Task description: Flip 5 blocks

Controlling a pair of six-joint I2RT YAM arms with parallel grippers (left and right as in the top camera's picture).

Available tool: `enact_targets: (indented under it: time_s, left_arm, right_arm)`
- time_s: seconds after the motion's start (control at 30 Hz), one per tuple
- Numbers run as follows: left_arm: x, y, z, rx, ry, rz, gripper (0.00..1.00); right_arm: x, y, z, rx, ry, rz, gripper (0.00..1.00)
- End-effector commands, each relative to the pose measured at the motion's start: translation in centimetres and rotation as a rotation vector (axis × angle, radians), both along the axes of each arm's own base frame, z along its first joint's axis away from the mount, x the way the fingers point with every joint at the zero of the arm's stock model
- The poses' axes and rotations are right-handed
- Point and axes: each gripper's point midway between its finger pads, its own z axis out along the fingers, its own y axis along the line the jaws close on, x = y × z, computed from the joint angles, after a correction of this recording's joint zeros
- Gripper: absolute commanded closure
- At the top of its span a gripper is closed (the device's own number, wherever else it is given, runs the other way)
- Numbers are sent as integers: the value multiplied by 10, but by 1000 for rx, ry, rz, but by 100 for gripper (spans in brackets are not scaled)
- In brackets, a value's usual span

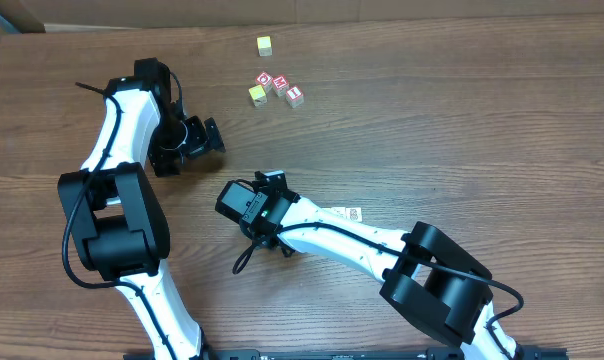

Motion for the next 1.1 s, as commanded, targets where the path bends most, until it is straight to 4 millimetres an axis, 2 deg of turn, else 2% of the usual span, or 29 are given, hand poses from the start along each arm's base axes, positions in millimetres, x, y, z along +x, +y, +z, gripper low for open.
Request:
enact_targets:
  time_s: [0.0,0.17,0.23,0.5,0.57,0.67,0.77,0.87,0.97,1.07]
  left_arm:
    - [4,1,11,8,-31,0,0]
    - [4,1,11,8,-31,0,0]
    - [4,1,11,8,-31,0,0]
    - [4,1,11,8,-31,0,0]
    - [4,1,11,8,-31,0,0]
    - [4,1,11,8,-31,0,0]
    - [4,1,11,8,-31,0,0]
    - [4,1,11,8,-31,0,0]
    - [4,1,11,8,-31,0,0]
    - [4,1,11,8,-31,0,0]
  right_arm:
    - [7,-8,2,-28,-36,-24,71]
    - [8,-9,2,-28,-36,-27,69]
    - [9,-9,2,-28,-36,-28,63]
    - [14,-9,4,-22,-44,-23,49]
    - [22,-5,12,-8,-58,-5,47]
    - [37,5,40,49,-90,-14,46]
    - [41,18,65,126,-100,-10,46]
    - [33,33,72,192,-59,14,52]
    - [19,39,65,210,-3,41,71]
    - [4,37,51,177,19,62,86]
